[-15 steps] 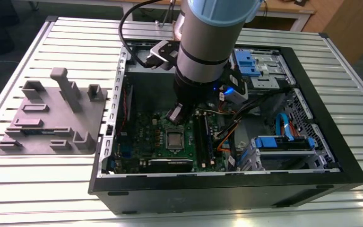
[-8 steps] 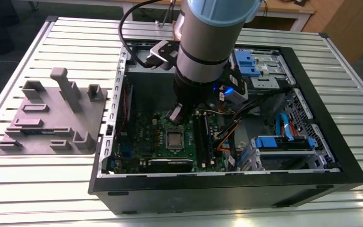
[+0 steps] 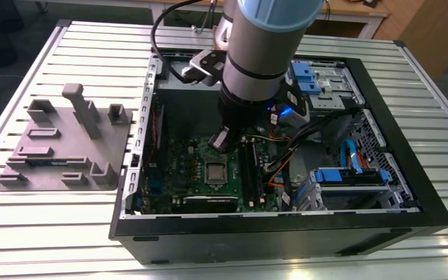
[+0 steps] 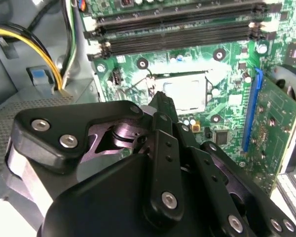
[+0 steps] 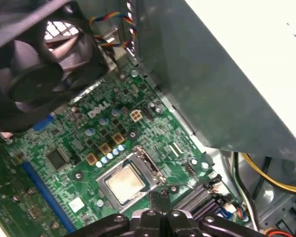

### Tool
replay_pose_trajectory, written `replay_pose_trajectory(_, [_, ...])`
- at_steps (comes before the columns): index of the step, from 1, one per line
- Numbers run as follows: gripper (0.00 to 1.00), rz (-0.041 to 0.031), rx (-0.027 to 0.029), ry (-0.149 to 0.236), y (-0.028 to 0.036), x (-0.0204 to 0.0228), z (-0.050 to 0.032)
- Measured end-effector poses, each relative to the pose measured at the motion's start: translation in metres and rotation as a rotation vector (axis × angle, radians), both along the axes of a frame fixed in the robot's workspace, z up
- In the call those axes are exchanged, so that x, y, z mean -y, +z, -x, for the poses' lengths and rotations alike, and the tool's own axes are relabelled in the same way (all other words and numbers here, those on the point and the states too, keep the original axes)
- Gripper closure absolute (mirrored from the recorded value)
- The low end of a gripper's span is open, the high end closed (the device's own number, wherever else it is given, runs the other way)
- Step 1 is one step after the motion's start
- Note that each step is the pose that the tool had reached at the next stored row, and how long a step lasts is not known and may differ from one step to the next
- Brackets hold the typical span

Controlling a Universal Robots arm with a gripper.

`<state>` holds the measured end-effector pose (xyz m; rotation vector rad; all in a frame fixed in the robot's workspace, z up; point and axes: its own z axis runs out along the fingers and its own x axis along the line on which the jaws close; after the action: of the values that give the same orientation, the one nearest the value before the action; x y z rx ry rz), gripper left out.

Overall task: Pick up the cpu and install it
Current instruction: 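Install the first cpu locking lever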

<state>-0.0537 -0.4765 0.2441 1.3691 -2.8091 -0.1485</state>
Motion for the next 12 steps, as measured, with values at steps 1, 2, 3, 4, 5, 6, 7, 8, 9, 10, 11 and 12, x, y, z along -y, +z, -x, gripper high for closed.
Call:
replay_pose_trajectory(1, [0.89,0.0001,-0.0001,0.0,0.0,-0.0006,-0.0022])
replay_pose_trajectory(2, [0.89,0.0,-0.0001,0.0,-0.0002,-0.0014,-0.004])
replay_pose_trajectory(3, [0.89,0.0,-0.0001,0.0,-0.0004,-0.0021,-0.0054])
replay_pose_trajectory(4, [0.89,0.0001,-0.0001,0.0,-0.0005,-0.0028,-0.0067])
replay_pose_trajectory(5, [0.89,0.0,-0.0001,0.0,-0.0005,-0.0036,-0.0079])
replay_pose_trajectory(6, [0.89,0.0,0.0,0.0,-0.0005,-0.0045,-0.0088])
replay_pose_trajectory(7, [0.89,0.0001,-0.0001,0.0,-0.0005,-0.0055,-0.0103])
replay_pose_trajectory(8, [0.89,0.0001,-0.0001,0.0,-0.0005,-0.0068,-0.0113])
replay_pose_trajectory(9, [0.89,0.0,0.0,0.0,-0.0005,-0.008,-0.0124])
replay_pose_trajectory(10, [0.89,0.0,-0.0001,0.0,-0.0005,-0.0091,-0.0138])
replay_pose_trajectory(11, [0.89,0.0001,-0.0002,0.0,-0.0005,-0.0103,-0.0153])
replay_pose_trajectory(12, [0.89,0.0001,-0.0003,0.0,-0.0005,-0.0112,-0.0165])
